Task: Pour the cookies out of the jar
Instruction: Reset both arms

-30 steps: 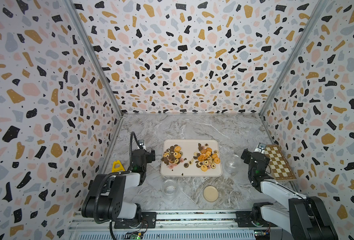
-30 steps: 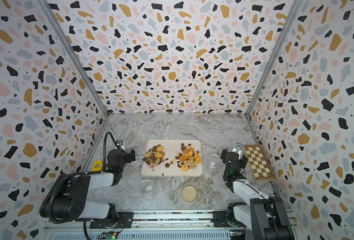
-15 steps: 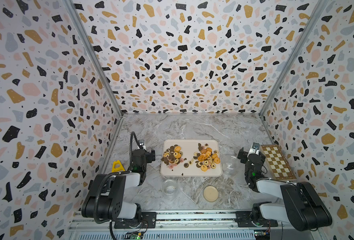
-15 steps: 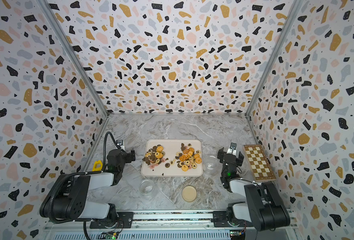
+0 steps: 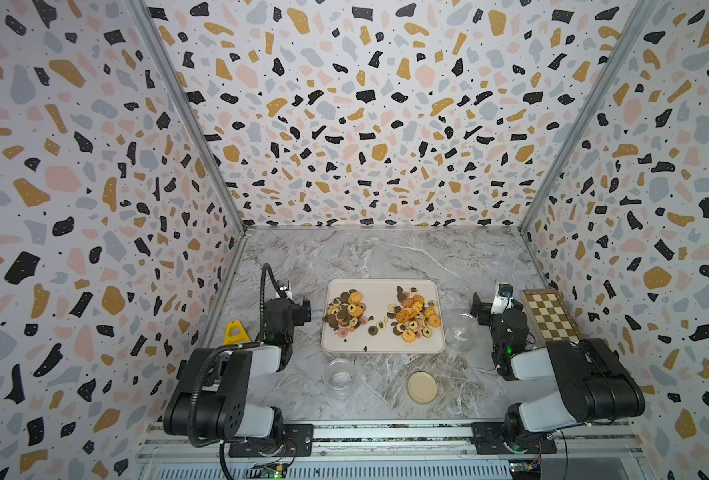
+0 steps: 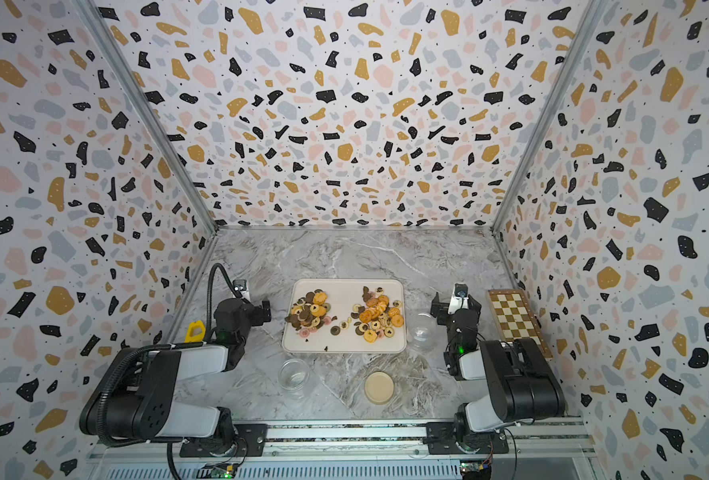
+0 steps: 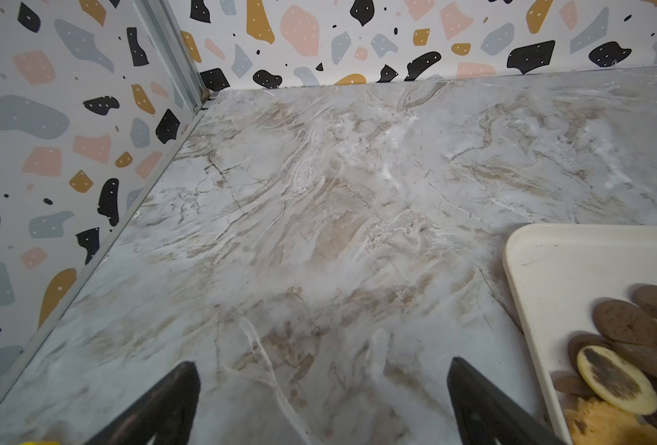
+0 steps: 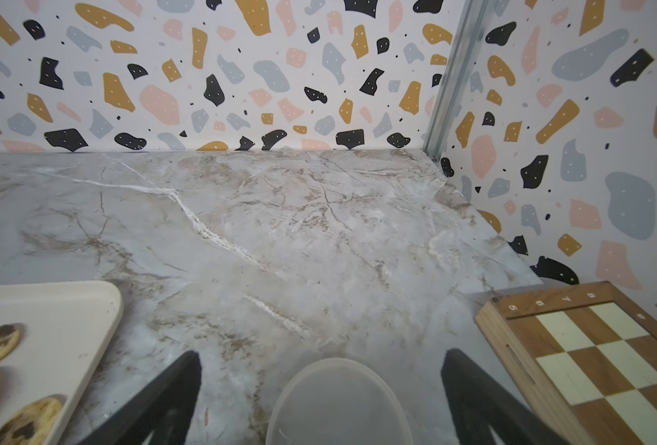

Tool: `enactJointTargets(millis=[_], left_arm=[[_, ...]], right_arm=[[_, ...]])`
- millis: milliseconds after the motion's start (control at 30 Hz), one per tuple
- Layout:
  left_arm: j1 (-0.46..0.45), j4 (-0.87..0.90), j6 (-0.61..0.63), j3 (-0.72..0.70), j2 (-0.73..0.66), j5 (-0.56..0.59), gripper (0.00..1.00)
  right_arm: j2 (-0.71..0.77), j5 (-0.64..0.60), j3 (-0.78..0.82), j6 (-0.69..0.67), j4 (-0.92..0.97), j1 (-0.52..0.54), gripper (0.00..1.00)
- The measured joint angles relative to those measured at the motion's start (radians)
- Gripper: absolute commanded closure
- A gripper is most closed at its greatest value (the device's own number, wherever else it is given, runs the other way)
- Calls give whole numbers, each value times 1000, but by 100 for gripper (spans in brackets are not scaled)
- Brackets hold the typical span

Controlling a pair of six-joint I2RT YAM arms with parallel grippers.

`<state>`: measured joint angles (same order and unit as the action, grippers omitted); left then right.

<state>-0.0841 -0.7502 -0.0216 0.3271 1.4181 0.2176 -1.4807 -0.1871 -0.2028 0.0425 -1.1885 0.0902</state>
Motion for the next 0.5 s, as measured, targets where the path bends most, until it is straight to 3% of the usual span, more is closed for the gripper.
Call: enactJointTargets(millis=[500], left_arm=[[0, 0, 0, 0, 0, 0, 1]], right_arm=[[0, 8, 0, -3, -11, 2, 1]])
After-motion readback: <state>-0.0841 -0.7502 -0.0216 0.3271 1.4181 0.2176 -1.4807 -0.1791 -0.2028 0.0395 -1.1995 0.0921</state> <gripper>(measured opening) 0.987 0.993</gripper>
